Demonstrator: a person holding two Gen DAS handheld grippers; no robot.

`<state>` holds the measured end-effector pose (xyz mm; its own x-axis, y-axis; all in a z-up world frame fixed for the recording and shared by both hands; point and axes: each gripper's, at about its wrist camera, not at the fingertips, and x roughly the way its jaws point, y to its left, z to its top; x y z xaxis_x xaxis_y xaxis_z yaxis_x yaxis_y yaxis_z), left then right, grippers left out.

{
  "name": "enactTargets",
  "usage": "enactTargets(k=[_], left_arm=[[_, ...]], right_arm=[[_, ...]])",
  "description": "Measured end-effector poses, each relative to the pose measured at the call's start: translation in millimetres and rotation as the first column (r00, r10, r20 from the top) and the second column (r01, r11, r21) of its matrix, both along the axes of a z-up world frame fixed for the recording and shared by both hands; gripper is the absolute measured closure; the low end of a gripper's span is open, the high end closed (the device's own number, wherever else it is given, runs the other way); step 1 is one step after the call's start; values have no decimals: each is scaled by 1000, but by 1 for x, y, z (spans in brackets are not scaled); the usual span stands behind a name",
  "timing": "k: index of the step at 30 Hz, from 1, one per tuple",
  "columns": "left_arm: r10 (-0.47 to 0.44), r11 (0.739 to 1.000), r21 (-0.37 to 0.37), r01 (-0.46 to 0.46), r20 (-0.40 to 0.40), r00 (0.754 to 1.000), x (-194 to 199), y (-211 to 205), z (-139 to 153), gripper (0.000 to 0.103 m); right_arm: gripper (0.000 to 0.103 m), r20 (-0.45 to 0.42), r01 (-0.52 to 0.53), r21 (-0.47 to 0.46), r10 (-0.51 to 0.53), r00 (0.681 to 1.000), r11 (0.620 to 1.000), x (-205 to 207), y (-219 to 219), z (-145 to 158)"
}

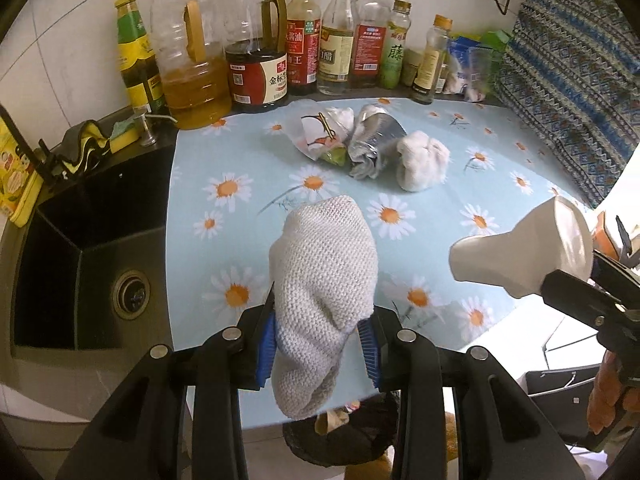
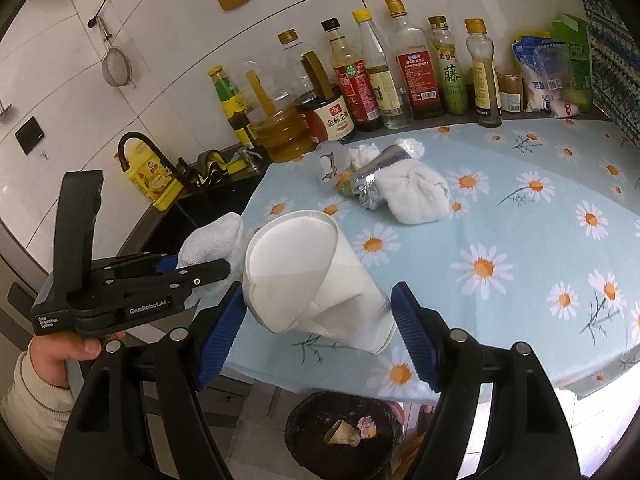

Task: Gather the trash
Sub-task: 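Lift the white sock and white paper cup and carry them toward the black bin with both tools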

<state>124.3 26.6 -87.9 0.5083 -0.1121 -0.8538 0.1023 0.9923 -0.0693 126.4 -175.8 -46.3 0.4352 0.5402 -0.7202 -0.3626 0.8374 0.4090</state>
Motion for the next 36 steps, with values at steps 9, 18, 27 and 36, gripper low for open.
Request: enactTargets(k=[9,18,27,36], left_arm=[[-11,1000,-29,11,-4,1000,-38,-11,-6,69],[0,999,-51,-1,-9,1000,-68,-15,-15,69],[13,996,-84,-16,-37,999,-95,-18,-32,69],[32,993,-109,-39,-65,997,-113,-19,-49,69]], right_arm=[[29,2,-9,-7,9,1000,1000,-27,0,3],[29,-8,-32,-18,32,999,999,-51,3,2],[29,-33,-61,-40,60,998,997,-72,10,-5],[29,-63,-78,-52,74,995,996,-88,9,-15]])
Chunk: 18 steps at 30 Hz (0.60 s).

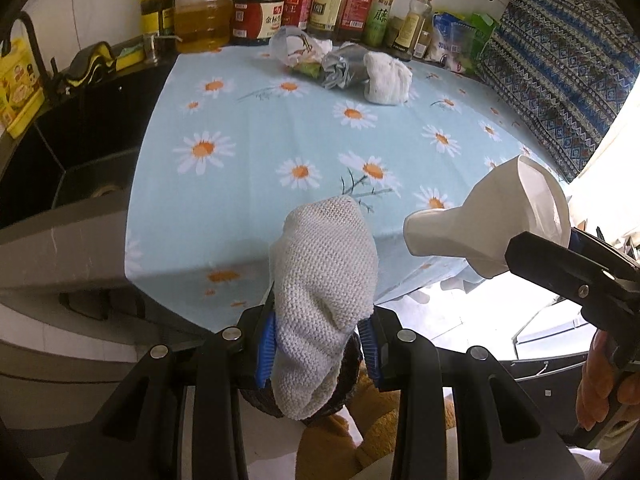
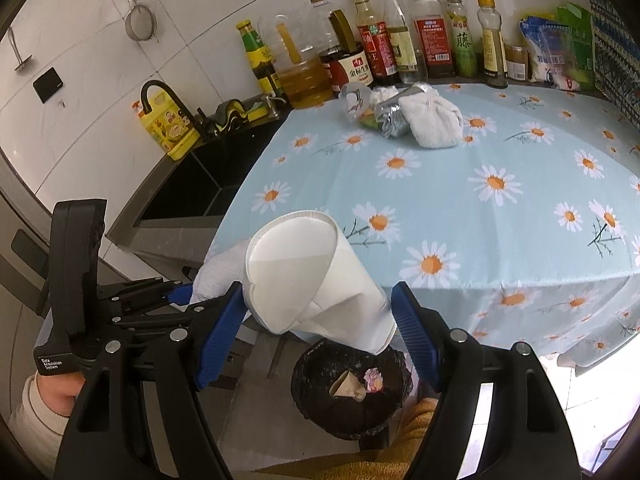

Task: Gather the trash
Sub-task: 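Lift the white sock and white paper cup and carry them toward the black bin with both tools, then lower both tools over the black bin and open them to drop sock and cup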

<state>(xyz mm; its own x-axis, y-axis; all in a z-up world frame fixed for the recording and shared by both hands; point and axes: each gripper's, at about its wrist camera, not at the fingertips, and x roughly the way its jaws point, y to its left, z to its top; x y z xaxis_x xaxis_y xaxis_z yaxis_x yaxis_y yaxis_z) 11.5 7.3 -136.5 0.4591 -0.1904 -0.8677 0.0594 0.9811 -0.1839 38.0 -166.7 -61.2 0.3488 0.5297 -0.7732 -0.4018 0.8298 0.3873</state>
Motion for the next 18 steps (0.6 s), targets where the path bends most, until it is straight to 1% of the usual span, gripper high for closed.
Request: enactTargets(k=[8,18], left_arm=[[20,1000,-20,-21,-45,999,-16,-1,-21,69],[49,998,-35,-53,-104,993,-31,4,-46,69]], right_arm=[[29,-41,-21,-11,20,999,1000,-13,2,-18],[29,-118,-43,-28,40,992,999,-24,5,-47]])
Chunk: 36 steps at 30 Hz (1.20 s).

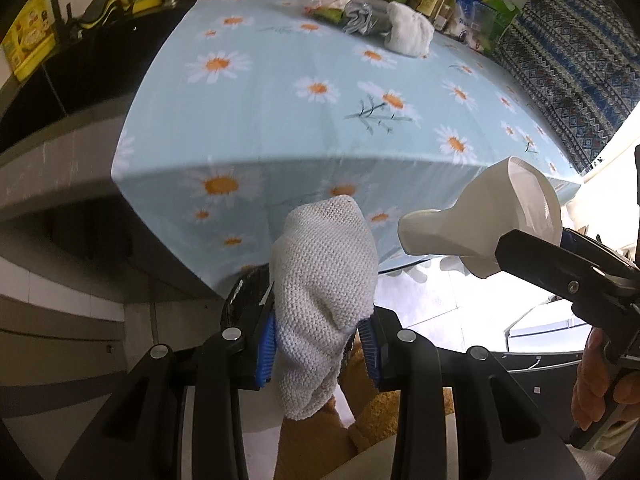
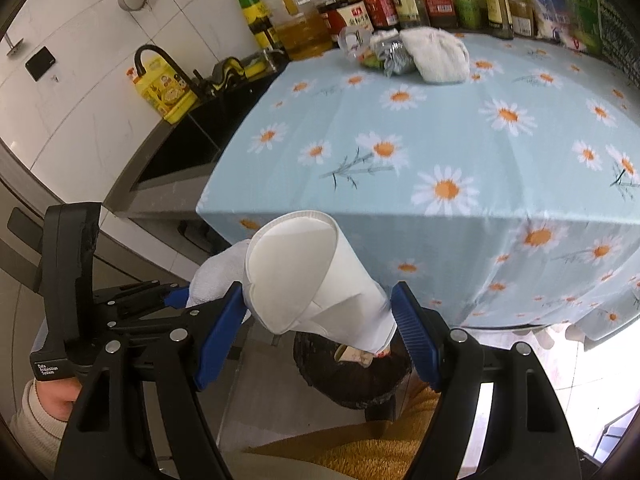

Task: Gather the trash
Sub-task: 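Lower both tools over the black bin and open them to drop sock and cup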

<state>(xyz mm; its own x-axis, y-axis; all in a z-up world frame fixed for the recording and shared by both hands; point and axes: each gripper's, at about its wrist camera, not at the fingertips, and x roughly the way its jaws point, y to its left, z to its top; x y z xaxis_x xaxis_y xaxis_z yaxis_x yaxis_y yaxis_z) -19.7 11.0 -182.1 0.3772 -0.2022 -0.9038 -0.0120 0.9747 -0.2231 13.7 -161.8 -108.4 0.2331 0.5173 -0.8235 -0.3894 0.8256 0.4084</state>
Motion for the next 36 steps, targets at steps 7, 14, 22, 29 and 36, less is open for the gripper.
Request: enactTargets(k=[7,14,22,29,36], left_arm=[[12,1000,-2,-12,-43,999,-7,2,-19,69],[33,999,-7,-34,-110,993,-14,6,-44,69],[66,997,-15,-71,-190,980,-17,13,-79,69],[83,996,-24,-91,-236,968,-13,14,-101,69],[83,995,-33,-96,-264,961,-3,17,-113,69]], right_arm=[[29,-46,-9,-15,9,999,1000,-5,1,-18],[29,-112,-23,-34,19,994,999,-8,4,-45],[29,-208,-36,-50,25,978,998,-4,9,-84],[29,-250,-50,-65,32,968,997,4,13,-108],[29,-285,-61,-67,39,958,996,11,17,-126]])
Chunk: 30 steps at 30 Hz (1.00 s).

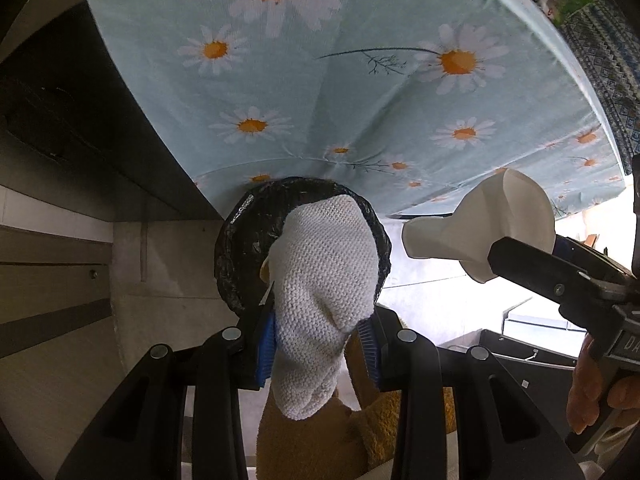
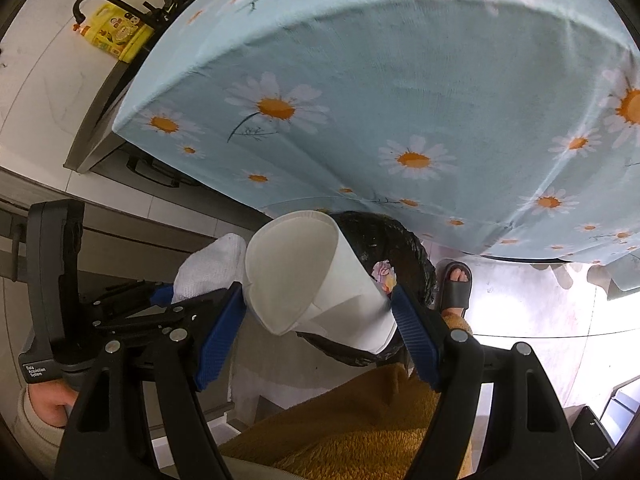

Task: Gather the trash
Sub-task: 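Lower both tools over the black bin and open them to drop sock and cup, then raise both tools from the bin back toward the table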

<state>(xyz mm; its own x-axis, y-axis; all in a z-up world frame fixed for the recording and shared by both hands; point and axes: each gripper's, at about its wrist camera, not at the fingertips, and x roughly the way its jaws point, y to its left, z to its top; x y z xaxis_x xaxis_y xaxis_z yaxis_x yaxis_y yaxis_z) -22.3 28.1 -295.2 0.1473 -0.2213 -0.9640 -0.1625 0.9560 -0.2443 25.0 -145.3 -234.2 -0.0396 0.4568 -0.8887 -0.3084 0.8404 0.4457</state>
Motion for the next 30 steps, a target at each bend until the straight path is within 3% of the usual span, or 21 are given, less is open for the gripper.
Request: enactTargets(k=[8,10,11,21,30], left_arm=[[6,1000,1,-6,-20,1000,7,5,-9,67],[15,1000,3,-15,-25,1000,8,6,-10,56],[24,1000,3,-24,-34,999,9,7,-12,50],[51,999,1,-51,-39,998,15,14,-9,49],[48,999,9,-48,17,999,15,13,18,49]], right_arm=[[28,6,-19,35,19,1000,999,5,4,0],[24,-8,-14,48,15,1000,999,7,5,-2],[17,-8,-14,48,14,1000,999,8,5,-3],[16,-3,23,26,-23,1000,999,12,-7,0],[16,46,65,21,-66,997,998,11,-27,22]])
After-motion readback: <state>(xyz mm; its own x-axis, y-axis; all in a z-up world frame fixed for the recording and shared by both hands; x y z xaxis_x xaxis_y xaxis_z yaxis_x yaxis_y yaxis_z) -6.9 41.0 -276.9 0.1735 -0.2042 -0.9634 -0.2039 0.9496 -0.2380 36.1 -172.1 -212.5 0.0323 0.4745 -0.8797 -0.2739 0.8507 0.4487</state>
